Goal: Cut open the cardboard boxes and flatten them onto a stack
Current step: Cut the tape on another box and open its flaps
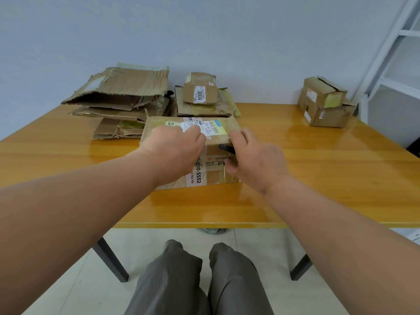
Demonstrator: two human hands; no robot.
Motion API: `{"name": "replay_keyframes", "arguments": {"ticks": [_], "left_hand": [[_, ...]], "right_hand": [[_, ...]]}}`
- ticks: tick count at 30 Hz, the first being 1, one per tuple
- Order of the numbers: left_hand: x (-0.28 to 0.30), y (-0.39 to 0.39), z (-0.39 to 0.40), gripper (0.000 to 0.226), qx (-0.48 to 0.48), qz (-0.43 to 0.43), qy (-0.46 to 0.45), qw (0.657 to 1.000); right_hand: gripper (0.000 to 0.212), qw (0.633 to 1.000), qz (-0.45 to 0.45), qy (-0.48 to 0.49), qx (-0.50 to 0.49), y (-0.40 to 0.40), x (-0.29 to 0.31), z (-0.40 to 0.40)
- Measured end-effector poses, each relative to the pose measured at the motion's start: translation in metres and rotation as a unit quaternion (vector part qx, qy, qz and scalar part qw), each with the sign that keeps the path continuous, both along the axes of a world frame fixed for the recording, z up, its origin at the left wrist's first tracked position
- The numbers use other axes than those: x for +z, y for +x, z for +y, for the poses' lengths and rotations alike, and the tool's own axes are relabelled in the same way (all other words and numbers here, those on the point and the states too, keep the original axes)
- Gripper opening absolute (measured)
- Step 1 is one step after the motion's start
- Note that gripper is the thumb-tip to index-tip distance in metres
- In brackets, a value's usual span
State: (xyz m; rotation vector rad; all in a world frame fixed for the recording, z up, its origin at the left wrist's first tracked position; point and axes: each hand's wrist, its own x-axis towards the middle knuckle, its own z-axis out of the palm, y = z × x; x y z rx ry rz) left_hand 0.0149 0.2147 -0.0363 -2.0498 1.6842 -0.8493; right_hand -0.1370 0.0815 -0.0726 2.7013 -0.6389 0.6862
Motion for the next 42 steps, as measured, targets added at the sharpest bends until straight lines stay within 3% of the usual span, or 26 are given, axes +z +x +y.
{"name": "replay_keyframes", "arguments": {"ticks": [8, 11, 20, 30, 34, 36, 38, 40, 42], "left_hand": [[-0.009, 0.009, -0.003, 0.030, -0.023, 0.011, -0.087, 0.996], [-0.013, 0.012, -0.008, 0.041, -0.014, -0.017, -0.079, 0.997], [0.002, 0.005, -0.013, 0.061, 0.016, 0.012, -0.033, 0.999], [0.028, 0.012, -0.009, 0.059, -0.006, 0.058, 0.079, 0.995], [0.048, 0.010, -0.002, 0.055, -0.005, 0.067, 0.114, 0.991], [0.056, 0.005, 0.000, 0.038, -0.015, 0.080, 0.142, 0.987], [0.063, 0.000, 0.001, 0.033, -0.020, 0.101, 0.165, 0.981], [0.069, 0.002, 0.004, 0.042, -0.017, 0.146, 0.147, 0.978], [0.072, 0.011, 0.011, 0.056, -0.002, 0.224, 0.082, 0.971]], "right_hand": [[0.030, 0.998, -0.027, 0.046, -0.029, 0.002, 0.003, -0.001], [0.030, 0.994, -0.035, 0.085, -0.052, 0.002, 0.010, -0.004], [0.034, 0.992, -0.016, 0.108, -0.058, 0.000, 0.017, 0.000], [0.084, 0.988, -0.041, 0.144, -0.046, -0.006, 0.020, -0.001], [0.089, 0.988, -0.016, 0.151, -0.023, -0.013, 0.027, -0.005], [0.078, 0.987, -0.002, 0.157, -0.018, -0.017, 0.029, -0.007], [0.049, 0.978, -0.042, 0.204, 0.005, -0.020, 0.030, -0.009], [0.021, 0.952, -0.095, 0.289, 0.021, -0.022, 0.034, -0.012], [0.014, 0.911, -0.137, 0.389, 0.032, -0.024, 0.039, -0.014]]}}
